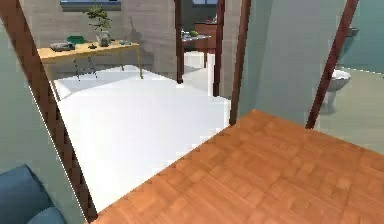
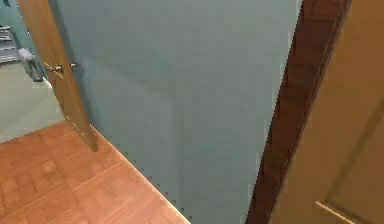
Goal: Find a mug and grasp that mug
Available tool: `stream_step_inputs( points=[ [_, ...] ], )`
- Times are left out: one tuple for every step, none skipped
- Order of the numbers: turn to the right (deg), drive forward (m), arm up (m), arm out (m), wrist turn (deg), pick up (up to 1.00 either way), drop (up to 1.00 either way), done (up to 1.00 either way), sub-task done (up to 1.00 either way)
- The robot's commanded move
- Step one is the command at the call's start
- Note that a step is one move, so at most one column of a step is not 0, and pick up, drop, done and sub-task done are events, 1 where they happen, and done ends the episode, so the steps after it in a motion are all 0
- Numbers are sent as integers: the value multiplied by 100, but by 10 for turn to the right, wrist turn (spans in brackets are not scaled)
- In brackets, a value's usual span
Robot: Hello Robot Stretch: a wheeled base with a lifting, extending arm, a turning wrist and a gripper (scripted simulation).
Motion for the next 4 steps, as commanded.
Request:
stream_step_inputs(
  points=[
    [0, 100, 0, 0, 0, 0, 0, 0, 0],
    [-30, 0, 0, 0, 0, 0, 0, 0, 0],
    [0, 100, 0, 0, 0, 0, 0, 0, 0],
    [0, 100, 0, 0, 0, 0, 0, 0, 0]
  ],
)
